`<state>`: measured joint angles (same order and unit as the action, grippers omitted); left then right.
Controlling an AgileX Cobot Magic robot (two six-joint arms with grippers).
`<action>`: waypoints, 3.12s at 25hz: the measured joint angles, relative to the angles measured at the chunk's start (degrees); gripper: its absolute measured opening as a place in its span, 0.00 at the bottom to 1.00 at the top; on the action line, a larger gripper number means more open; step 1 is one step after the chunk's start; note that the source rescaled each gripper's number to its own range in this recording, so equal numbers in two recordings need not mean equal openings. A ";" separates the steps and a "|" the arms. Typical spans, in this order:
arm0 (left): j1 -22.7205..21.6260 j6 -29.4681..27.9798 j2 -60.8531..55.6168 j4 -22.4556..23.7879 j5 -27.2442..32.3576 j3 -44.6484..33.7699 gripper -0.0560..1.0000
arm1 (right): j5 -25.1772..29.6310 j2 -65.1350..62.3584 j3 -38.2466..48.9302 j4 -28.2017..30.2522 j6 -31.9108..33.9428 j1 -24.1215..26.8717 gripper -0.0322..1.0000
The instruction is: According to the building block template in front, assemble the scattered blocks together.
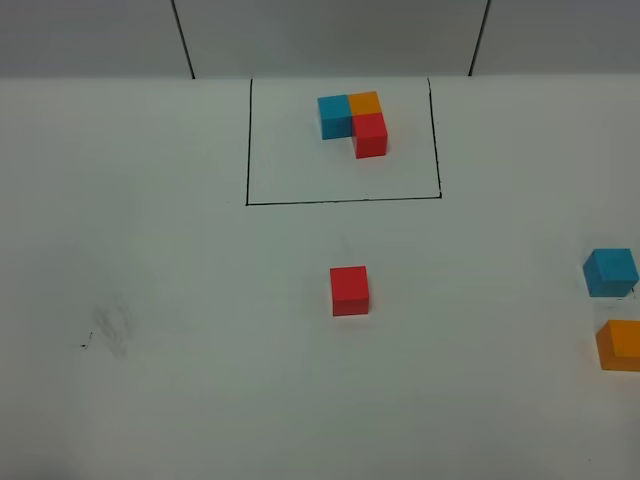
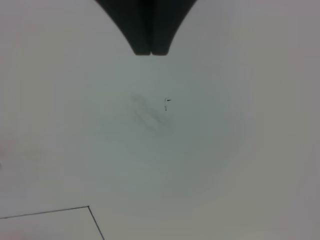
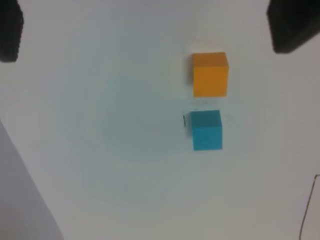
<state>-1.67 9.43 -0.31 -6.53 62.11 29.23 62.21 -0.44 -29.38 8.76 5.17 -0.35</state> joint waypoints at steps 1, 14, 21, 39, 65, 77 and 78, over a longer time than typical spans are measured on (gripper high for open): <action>0.00 0.00 0.00 0.00 0.00 0.00 0.05 | 0.00 0.00 -0.35 0.00 0.14 0.00 1.00; 0.00 0.00 0.00 0.00 0.00 0.00 0.05 | -0.43 19.37 -8.17 0.00 0.01 0.00 0.97; 0.00 0.00 0.00 0.00 0.00 0.00 0.05 | -4.45 33.69 -8.40 -1.81 0.69 0.00 0.96; 0.00 0.00 0.00 0.00 0.00 0.00 0.05 | -14.22 60.60 -6.26 -3.92 3.70 0.00 0.93; 0.00 0.00 0.00 0.00 0.00 0.00 0.05 | -30.17 86.10 -6.26 -9.74 -2.22 0.00 0.92; 0.00 0.00 0.00 0.00 0.00 0.00 0.05 | -35.63 92.35 -6.26 -9.74 -3.38 0.00 0.90; 0.00 0.00 0.00 0.00 0.00 0.00 0.05 | -35.93 92.58 -6.26 -9.74 -3.38 0.00 0.89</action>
<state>-1.67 9.43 -0.31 -6.53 62.11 29.23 26.28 92.14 -35.64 -0.98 1.79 -0.35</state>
